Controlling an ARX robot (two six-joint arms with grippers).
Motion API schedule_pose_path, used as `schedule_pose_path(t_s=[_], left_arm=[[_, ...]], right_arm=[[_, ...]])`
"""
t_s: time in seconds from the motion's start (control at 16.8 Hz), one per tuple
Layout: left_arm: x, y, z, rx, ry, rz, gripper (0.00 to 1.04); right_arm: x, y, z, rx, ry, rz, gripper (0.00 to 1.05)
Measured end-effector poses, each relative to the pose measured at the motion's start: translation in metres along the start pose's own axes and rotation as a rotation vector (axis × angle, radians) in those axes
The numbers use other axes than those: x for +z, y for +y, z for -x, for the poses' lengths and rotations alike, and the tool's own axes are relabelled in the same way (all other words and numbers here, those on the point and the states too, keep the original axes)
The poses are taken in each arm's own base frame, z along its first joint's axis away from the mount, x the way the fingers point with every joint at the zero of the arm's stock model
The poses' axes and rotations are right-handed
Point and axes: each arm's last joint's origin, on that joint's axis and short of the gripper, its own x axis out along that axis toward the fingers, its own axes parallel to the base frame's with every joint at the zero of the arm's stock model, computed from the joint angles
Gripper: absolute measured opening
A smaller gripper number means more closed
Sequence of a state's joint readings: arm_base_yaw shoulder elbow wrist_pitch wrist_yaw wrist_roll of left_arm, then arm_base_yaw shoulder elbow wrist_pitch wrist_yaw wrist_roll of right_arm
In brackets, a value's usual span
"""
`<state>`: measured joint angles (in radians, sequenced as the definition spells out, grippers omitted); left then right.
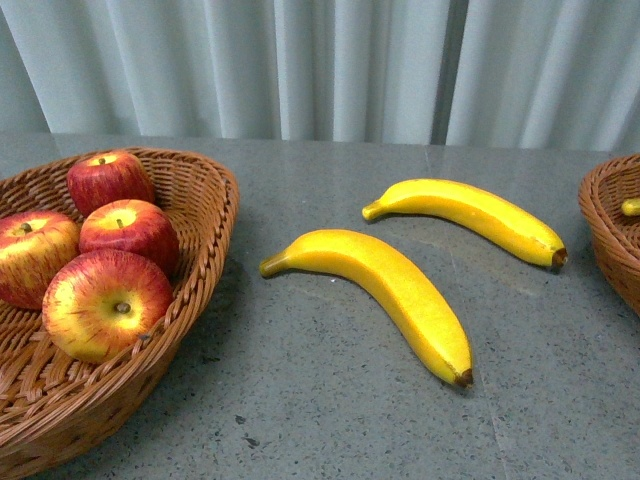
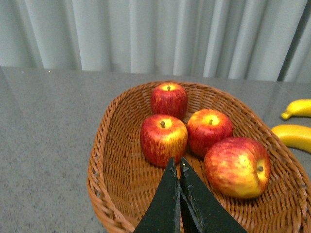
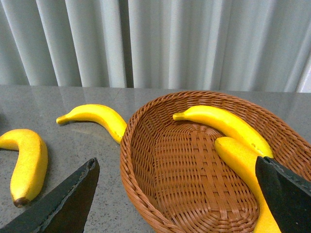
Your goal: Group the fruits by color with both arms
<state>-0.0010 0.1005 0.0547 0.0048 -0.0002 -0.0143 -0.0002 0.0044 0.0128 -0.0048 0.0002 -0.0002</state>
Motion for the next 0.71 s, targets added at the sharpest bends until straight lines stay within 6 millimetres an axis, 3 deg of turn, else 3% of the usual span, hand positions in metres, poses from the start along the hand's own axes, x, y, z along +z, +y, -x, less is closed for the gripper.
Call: schedule_pose_path(t_s=[0.66,0.71], left_arm=[[-0.0076,0.0001,0.0037,0.0,-0.042,0.001,0.02],[-0.0076,0.0001,0.0037,0.0,-0.042,0.0,0.15]], right_arm=[[0.0,0.0,0.0,0.0,0.0,0.0,0.98],[0.0,0.0,0.0,0.0,0.0,0.0,0.98]])
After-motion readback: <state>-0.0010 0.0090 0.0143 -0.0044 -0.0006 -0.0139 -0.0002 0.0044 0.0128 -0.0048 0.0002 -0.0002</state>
